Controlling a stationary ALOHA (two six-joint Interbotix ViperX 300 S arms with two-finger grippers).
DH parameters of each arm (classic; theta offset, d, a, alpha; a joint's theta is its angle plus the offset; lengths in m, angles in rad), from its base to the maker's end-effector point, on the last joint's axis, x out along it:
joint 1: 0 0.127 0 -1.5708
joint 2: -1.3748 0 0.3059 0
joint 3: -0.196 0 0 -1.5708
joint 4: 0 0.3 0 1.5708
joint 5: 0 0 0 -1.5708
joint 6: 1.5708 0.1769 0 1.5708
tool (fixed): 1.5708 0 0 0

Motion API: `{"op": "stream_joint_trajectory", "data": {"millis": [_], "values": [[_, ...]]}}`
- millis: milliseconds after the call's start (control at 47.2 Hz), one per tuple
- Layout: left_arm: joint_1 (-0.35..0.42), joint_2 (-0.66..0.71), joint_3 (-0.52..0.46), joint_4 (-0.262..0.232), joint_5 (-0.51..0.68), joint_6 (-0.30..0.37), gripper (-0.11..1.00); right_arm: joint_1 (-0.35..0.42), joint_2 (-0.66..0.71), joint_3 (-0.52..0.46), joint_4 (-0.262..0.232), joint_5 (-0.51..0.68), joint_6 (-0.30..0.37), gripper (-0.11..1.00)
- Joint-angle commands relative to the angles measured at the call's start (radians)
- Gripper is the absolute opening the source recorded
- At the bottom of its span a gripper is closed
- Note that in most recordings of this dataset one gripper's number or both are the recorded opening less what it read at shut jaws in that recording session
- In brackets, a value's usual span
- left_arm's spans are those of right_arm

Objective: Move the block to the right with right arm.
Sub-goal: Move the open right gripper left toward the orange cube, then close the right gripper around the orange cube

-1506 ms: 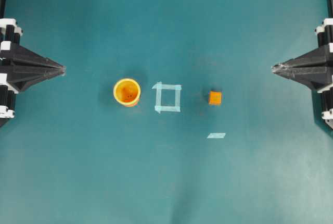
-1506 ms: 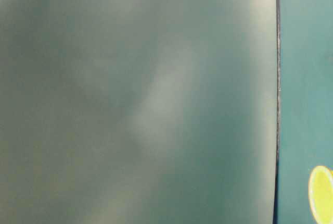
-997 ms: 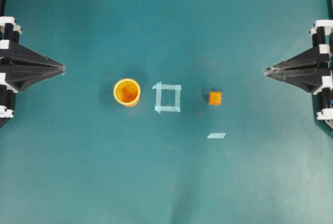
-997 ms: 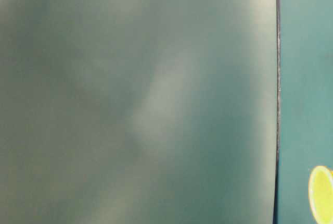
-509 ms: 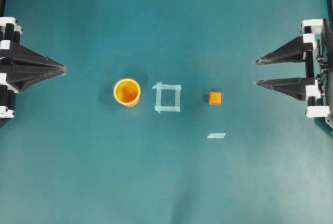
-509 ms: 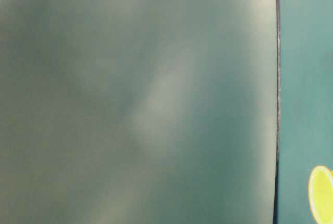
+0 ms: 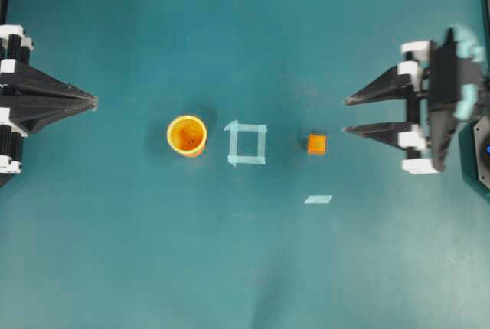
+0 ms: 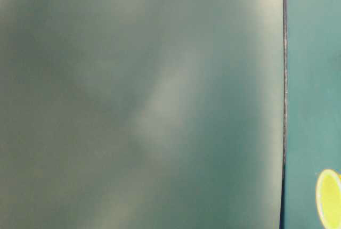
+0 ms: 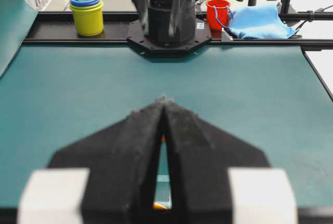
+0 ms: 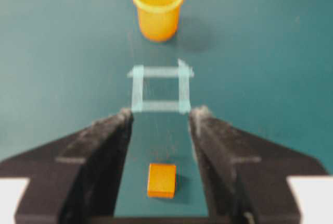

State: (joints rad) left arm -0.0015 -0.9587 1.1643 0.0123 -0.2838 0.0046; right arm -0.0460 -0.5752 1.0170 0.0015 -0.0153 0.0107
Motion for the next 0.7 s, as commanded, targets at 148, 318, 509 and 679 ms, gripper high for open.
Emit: {"op": "stream_joint_trajectory", "data": {"millis": [148,318,509,679], "values": [[-0.002,0.008,-0.026,0.003,-0.006,-0.014,0.00,-0.002,0.189,-0.069,0.003,-0.021,0.002,0.54],[0.000,0.008,-0.026,0.003,0.000,-0.015,0.00,-0.002,0.302,-0.084,0.011,-0.069,0.005,0.54],[0.000,0.008,-0.026,0.002,0.008,-0.015,0.00,-0.002,0.411,-0.080,0.014,-0.095,0.038,0.55],[-0.002,0.006,-0.026,0.003,0.011,-0.014,0.00,0.003,0.468,-0.074,0.014,-0.127,0.052,0.55]]}}
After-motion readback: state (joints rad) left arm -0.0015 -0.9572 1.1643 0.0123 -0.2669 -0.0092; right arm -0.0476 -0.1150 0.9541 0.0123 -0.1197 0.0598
